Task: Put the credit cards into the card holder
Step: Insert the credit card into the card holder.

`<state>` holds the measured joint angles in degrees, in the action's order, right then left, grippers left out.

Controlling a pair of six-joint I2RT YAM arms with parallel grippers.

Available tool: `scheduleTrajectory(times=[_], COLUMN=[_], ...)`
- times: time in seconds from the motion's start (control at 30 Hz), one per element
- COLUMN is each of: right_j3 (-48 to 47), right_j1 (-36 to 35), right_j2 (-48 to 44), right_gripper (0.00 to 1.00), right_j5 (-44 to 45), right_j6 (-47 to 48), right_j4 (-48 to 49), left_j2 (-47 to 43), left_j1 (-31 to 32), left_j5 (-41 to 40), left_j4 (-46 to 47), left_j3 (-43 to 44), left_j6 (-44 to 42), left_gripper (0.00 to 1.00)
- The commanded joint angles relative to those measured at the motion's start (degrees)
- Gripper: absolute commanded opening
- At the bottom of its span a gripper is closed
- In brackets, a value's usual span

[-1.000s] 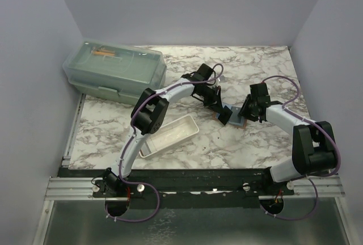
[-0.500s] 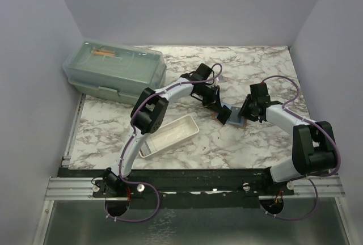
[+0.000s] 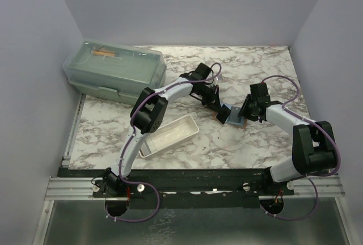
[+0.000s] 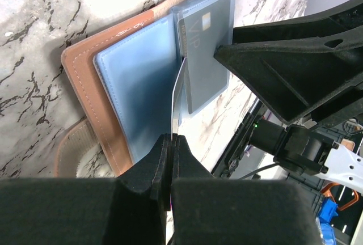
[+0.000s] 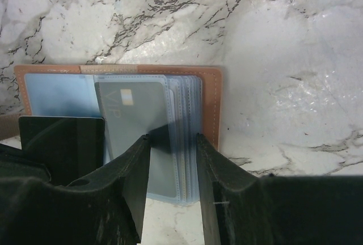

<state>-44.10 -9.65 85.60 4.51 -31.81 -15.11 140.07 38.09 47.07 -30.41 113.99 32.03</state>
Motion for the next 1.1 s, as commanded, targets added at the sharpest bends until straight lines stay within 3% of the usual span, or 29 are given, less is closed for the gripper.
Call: scheduleTrajectory(times=[0.0,1.07], right_j3=[0.8,-0.3], right_j1=[0.1,0.1], right_j2=[3.5,4.0], right_gripper=[0.37,0.37], right_j5=[-0.6,-1.8], right_j6=[1.3,2.0], right_j4=[-1.9,-2.5], left_j2=[1.5,7.4], left_j1=[0.1,0.4], left_j5=[1.1,1.6], left_j4=[-0.7,0.7], left_j3=[0.3,8.3], left_j6=[-0.7,4.9], left_gripper=[0.0,0.0])
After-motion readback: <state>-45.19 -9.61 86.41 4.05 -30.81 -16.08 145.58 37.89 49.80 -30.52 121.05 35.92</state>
